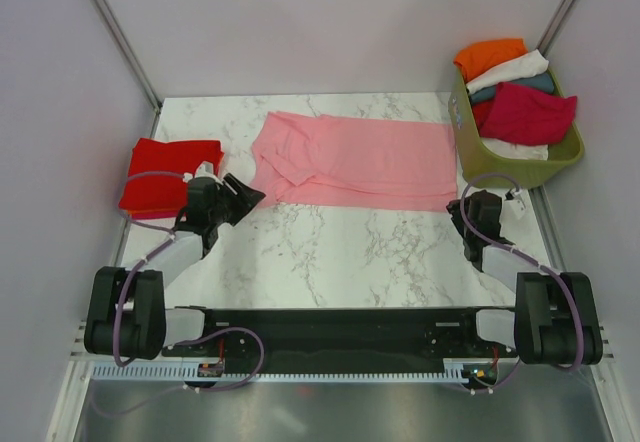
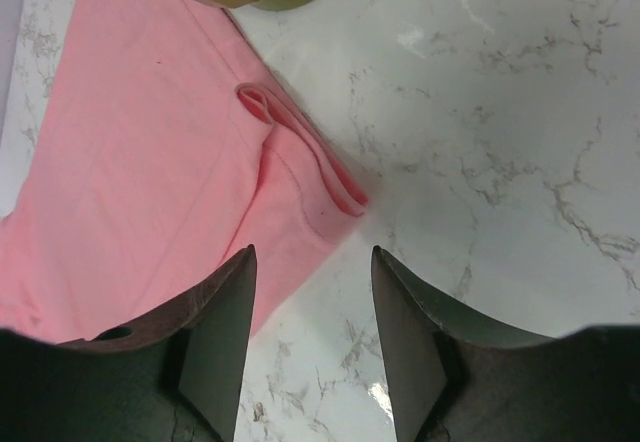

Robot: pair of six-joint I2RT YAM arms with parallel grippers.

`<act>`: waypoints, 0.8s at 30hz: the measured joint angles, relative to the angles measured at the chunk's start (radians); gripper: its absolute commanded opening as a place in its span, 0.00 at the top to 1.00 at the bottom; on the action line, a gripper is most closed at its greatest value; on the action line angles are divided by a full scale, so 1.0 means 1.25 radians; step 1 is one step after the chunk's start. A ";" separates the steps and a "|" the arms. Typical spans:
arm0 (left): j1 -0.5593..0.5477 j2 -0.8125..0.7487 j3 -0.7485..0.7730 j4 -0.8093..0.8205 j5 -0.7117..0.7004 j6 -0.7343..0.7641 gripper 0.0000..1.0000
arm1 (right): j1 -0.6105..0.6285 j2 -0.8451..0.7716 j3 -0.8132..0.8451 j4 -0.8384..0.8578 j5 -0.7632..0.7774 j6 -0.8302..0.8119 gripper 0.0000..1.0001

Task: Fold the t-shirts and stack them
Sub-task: Fold the tshirt

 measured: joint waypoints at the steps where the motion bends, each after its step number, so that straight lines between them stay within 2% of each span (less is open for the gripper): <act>1: 0.000 -0.001 -0.013 0.014 -0.009 -0.007 0.37 | 0.000 0.005 -0.002 0.004 0.000 0.003 0.44; 13: 0.000 0.035 -0.070 0.136 -0.078 -0.047 0.44 | 0.000 0.124 -0.009 0.109 0.007 0.052 0.53; 16: -0.001 0.043 -0.072 0.144 -0.088 -0.052 0.45 | 0.000 0.143 -0.005 0.130 0.007 0.059 0.63; 18: -0.003 0.043 -0.073 0.150 -0.095 -0.056 0.46 | 0.000 0.151 -0.005 0.131 0.008 0.061 0.76; 19: -0.004 0.043 -0.074 0.152 -0.097 -0.057 0.46 | 0.000 0.153 -0.005 0.128 0.009 0.062 0.87; 20: -0.005 0.043 -0.075 0.154 -0.099 -0.059 0.47 | 0.000 0.154 -0.005 0.123 0.010 0.060 0.92; 22: -0.007 0.043 -0.080 0.156 -0.105 -0.062 0.48 | 0.000 0.152 -0.005 0.111 0.013 0.062 0.99; 24: -0.009 0.042 -0.088 0.156 -0.113 -0.065 0.50 | 0.000 0.141 -0.005 0.093 0.018 0.061 1.00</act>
